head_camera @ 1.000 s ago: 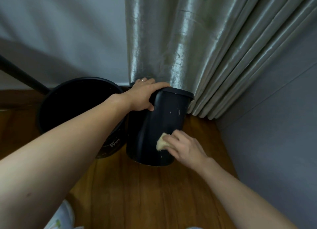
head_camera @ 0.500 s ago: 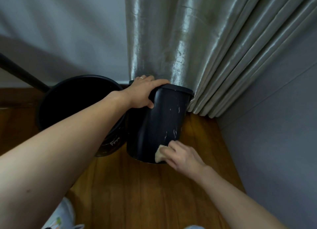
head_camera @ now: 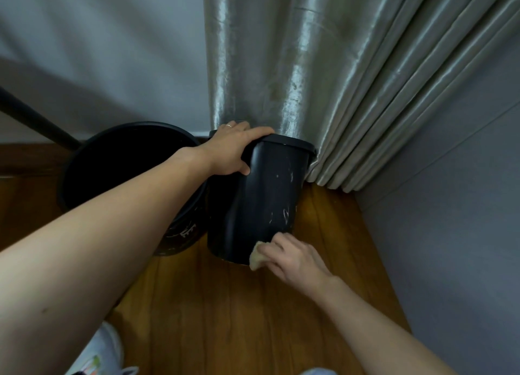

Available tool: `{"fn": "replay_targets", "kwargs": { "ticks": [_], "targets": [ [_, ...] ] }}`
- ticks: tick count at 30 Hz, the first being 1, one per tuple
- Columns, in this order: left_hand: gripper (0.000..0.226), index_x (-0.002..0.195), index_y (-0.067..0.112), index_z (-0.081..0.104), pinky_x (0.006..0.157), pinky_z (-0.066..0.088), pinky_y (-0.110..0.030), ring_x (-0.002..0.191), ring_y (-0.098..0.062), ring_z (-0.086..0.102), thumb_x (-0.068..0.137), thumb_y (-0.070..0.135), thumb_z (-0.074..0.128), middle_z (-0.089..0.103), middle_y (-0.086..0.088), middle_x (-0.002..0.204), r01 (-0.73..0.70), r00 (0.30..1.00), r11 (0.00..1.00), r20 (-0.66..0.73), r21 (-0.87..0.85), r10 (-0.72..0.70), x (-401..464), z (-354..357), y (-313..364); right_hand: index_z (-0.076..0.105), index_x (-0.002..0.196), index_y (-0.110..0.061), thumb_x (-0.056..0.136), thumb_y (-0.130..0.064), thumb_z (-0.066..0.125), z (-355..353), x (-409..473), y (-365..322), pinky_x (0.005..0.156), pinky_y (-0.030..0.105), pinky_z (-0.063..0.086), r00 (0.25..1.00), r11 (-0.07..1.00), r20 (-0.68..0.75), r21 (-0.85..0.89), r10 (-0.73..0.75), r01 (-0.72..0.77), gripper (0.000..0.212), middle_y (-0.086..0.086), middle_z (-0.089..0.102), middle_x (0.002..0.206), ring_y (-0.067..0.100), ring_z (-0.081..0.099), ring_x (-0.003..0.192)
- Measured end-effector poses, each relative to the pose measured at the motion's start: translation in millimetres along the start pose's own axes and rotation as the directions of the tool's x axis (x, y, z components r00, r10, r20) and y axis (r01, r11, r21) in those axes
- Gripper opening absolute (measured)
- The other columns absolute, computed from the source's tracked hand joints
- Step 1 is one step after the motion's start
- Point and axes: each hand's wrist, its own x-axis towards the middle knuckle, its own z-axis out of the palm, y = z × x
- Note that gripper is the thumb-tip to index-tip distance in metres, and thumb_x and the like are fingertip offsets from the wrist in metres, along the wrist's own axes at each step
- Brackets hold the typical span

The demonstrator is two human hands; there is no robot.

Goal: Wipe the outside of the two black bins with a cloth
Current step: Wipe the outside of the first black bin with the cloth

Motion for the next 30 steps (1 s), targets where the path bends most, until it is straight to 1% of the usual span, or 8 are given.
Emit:
{"fn": "replay_targets", "kwargs": {
  "ticks": [5,7,12,16,18,21,25,30],
  "targets": [
    [0.097,0.15,0.034,0.025,0.108,0.028,-0.042,0.122,-0.034,0.038,0.073,0.018,0.082,0.045,-0.012,0.127,0.015,1.0,1.0,-0.014,-0.006,-0.015,-1.3,1.5,-2.6,0.062,0.117,-0.015,0.089,-0.024,0.066,-15.1,23.9,11.5,0.058,0.029,0.055,0.94,0.96,-0.192,0.035,0.28,-0.279,0.03,0.003,0.056,0.096,0.016,0.057,0.084],
    [0.098,0.15,0.035,0.026,0.107,0.029,-0.043,0.122,-0.034,0.038,0.072,0.018,0.082,0.045,-0.012,0.127,0.016,1.0,1.0,-0.016,-0.008,-0.016,-0.3,2.2,-2.8,0.061,0.116,-0.015,0.09,-0.026,0.063,-15.2,21.5,12.4,0.057,0.03,0.054,0.955,0.97,-0.175,0.019,0.241,-0.242,0.028,0.003,0.055,0.096,0.016,0.056,0.083],
    [0.097,0.149,0.037,0.025,0.107,0.029,-0.044,0.123,-0.033,0.037,0.072,0.019,0.082,0.044,-0.01,0.13,0.009,1.0,1.0,-0.006,-0.014,-0.009,1.9,2.3,-4.2,0.056,0.111,-0.018,0.09,-0.026,0.058,-1.8,-2.6,7.8,0.053,0.031,0.055,0.999,1.0,0.029,-0.006,-0.025,0.025,0.022,0.004,0.056,0.094,0.016,0.056,0.079],
    [0.098,0.15,0.036,0.025,0.108,0.029,-0.044,0.124,-0.033,0.036,0.072,0.019,0.082,0.044,-0.01,0.132,0.018,1.0,1.0,-0.009,-0.014,-0.018,0.6,2.7,-4.2,0.059,0.119,-0.017,0.092,-0.027,0.062,-12.9,11.9,14.4,0.063,0.032,0.056,0.992,0.994,-0.076,0.055,0.103,-0.099,0.029,0.004,0.057,0.101,0.015,0.057,0.085],
    [0.098,0.149,0.036,0.025,0.107,0.029,-0.043,0.123,-0.033,0.037,0.072,0.019,0.082,0.044,-0.01,0.131,0.016,1.0,1.0,-0.012,-0.01,-0.016,-0.4,2.4,-3.4,0.058,0.124,-0.017,0.094,-0.033,0.056,-32.1,29.7,18.1,0.072,0.032,0.055,0.911,0.931,-0.21,0.161,0.356,-0.327,0.034,0.003,0.058,0.108,0.016,0.058,0.09],
    [0.097,0.149,0.036,0.026,0.107,0.028,-0.043,0.123,-0.033,0.036,0.073,0.019,0.082,0.044,-0.01,0.13,0.012,1.0,1.0,-0.01,-0.014,-0.012,-0.9,2.3,-2.1,0.056,0.125,-0.019,0.096,-0.037,0.055,-60.5,56.2,27.6,0.084,0.03,0.045,0.685,0.745,-0.3,0.346,0.663,-0.57,0.034,0.003,0.059,0.119,0.018,0.057,0.103],
    [0.096,0.148,0.037,0.026,0.107,0.027,-0.043,0.124,-0.033,0.035,0.072,0.018,0.081,0.044,-0.008,0.128,0.007,1.0,1.0,-0.015,-0.028,-0.007,-1.3,2.9,-0.5,0.049,0.12,-0.02,0.098,-0.035,0.052,-71.6,75.8,27.7,0.08,0.026,0.036,0.534,0.605,-0.286,0.428,0.795,-0.671,0.027,0.002,0.057,0.117,0.014,0.051,0.098],
    [0.097,0.15,0.035,0.026,0.107,0.025,-0.041,0.122,-0.033,0.036,0.073,0.019,0.081,0.045,-0.009,0.127,0.005,1.0,1.0,-0.019,0.004,-0.005,-1.9,3.0,2.7,0.045,0.107,-0.021,0.097,-0.028,0.053,-62.9,96.3,10.1,0.077,0.026,0.034,0.469,0.473,-0.169,0.577,0.867,-0.666,0.015,0.0,0.053,0.112,0.014,0.049,0.097]
  ]
}}
